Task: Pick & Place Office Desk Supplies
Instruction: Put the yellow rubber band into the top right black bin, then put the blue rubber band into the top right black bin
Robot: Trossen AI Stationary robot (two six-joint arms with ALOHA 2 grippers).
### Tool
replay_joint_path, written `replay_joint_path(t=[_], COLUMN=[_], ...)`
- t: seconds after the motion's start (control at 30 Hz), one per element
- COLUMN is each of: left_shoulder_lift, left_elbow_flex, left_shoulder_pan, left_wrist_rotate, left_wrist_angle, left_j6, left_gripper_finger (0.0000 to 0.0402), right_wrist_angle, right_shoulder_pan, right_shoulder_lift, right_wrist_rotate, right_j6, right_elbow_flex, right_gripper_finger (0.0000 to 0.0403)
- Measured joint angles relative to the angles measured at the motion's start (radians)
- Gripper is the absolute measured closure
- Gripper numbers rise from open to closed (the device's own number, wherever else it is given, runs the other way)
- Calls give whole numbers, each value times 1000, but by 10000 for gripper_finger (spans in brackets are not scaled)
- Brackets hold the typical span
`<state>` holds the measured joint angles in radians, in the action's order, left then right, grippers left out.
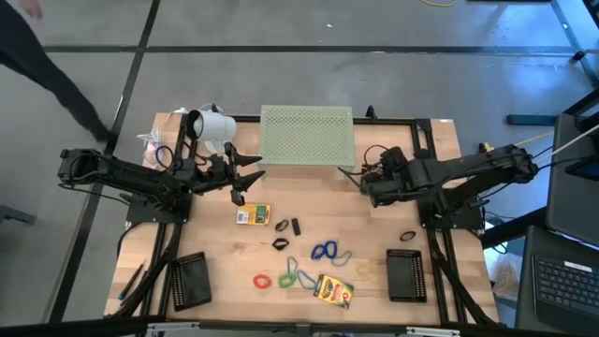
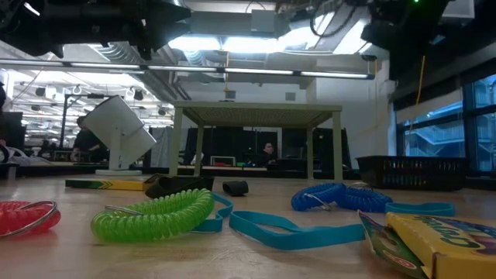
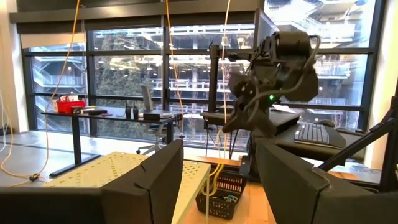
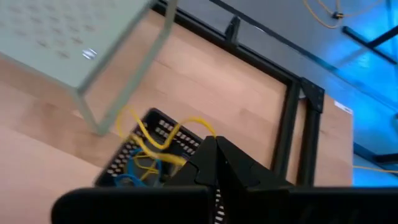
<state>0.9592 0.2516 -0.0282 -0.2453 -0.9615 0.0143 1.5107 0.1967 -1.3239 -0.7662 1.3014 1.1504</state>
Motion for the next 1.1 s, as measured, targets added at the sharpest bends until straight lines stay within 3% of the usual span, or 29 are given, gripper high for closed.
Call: replay_joint_path(t=[0.43, 0.93, 1.1], left_shoulder_lift=[0, 0, 0], left_elbow_flex=[0, 0, 0], left_shoulder_pan=[0, 0, 0], left_wrist_rotate=[0, 0, 0], left_wrist_angle=[0, 1, 1], left_j6=[0, 0, 0], left_gripper_finger=[203, 203, 203], right_wrist_angle=[-19, -29, -140], right_shoulder_pan=[-19, -19, -19], right_shoulder_lift=[0, 0, 0], right_wrist_rotate=[1, 54, 209], right_j6=[0, -27, -7], right_elbow_flex=[-26, -26, -26], right_gripper_finger=[380, 251, 234])
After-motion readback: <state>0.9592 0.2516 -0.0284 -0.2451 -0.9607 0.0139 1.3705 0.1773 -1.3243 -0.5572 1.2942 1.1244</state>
